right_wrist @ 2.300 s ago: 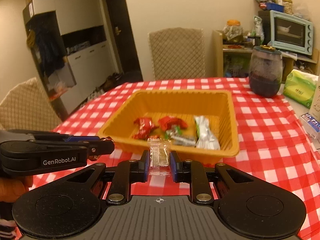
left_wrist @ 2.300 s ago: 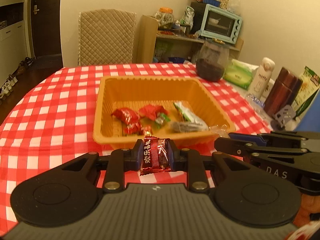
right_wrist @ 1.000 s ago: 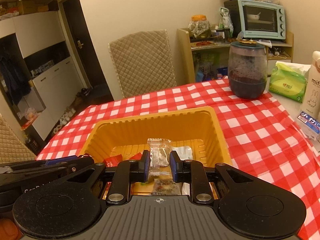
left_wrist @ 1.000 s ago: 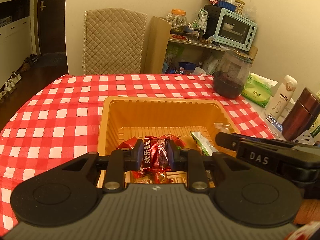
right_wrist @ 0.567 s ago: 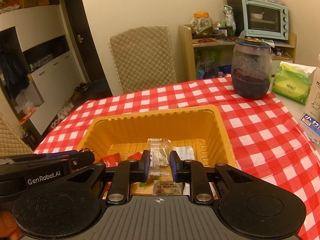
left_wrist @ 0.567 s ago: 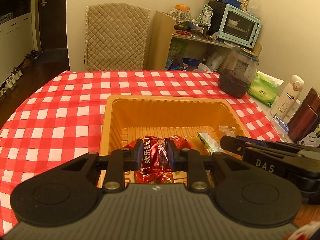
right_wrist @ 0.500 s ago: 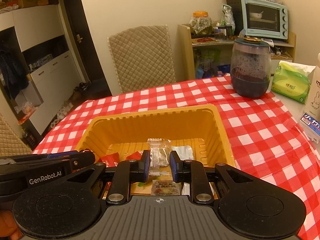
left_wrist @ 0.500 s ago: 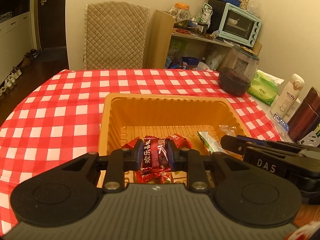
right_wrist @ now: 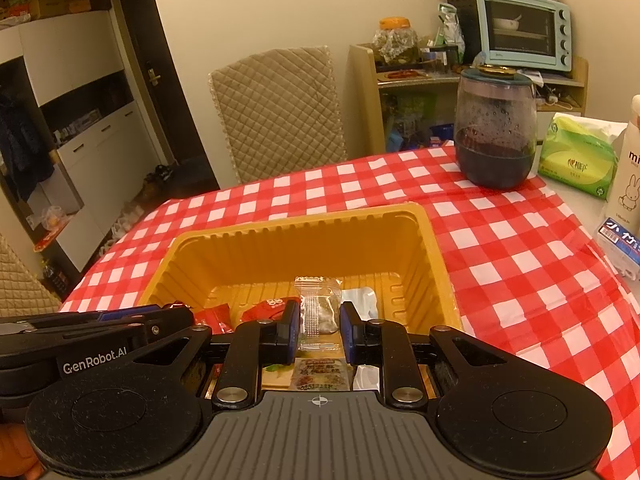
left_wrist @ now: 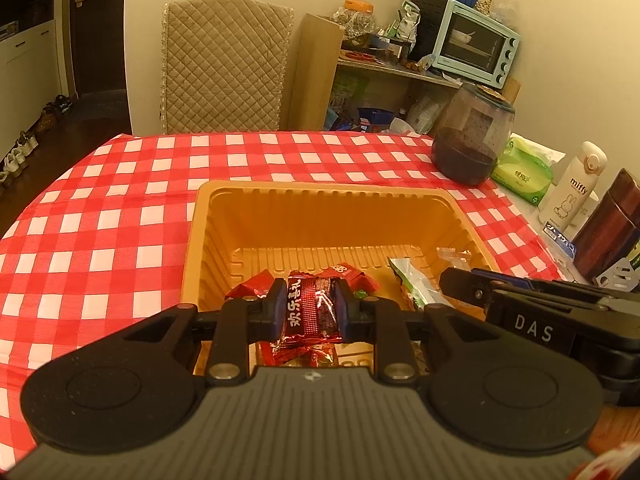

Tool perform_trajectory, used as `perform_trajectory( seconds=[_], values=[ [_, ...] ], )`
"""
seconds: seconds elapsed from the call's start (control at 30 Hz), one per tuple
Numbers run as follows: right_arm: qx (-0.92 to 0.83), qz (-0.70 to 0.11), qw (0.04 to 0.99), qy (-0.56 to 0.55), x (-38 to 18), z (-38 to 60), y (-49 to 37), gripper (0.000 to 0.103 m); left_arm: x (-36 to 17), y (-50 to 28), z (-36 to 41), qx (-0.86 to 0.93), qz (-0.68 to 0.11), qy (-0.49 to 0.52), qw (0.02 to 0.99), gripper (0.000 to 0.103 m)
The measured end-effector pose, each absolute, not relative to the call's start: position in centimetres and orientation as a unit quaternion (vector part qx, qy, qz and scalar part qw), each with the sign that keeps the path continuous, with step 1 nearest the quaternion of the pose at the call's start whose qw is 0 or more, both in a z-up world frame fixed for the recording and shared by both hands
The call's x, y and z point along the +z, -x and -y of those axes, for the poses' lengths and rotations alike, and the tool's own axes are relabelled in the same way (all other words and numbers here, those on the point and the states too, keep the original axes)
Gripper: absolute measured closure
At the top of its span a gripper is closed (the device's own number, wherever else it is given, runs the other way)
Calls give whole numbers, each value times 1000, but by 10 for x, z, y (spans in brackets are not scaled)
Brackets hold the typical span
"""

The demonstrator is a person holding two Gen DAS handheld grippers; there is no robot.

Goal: Organize snacks
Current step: 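Lower both held snacks into the tray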

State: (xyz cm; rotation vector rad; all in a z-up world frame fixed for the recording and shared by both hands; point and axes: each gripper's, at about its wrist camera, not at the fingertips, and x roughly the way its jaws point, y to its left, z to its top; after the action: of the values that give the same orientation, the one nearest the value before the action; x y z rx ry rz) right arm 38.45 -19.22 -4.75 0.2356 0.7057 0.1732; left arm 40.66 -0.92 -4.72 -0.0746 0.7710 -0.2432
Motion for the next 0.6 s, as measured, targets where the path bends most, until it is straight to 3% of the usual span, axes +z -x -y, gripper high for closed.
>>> perform_trajectory(
  seconds=[0.17,0.27,0.6],
  values=[
    [85,-344,928,-117,-48,192,-384,81,-48,-407,10,-127,-373,48,918,80],
    [85,-344,928,-118,-48,193,-384,81,-47,-408,5,-123,-369,69,919,44],
    [87,-345,927,-120,-49,193,-385,81,-44,-406,2,-105,-366,36,924,45]
  ],
)
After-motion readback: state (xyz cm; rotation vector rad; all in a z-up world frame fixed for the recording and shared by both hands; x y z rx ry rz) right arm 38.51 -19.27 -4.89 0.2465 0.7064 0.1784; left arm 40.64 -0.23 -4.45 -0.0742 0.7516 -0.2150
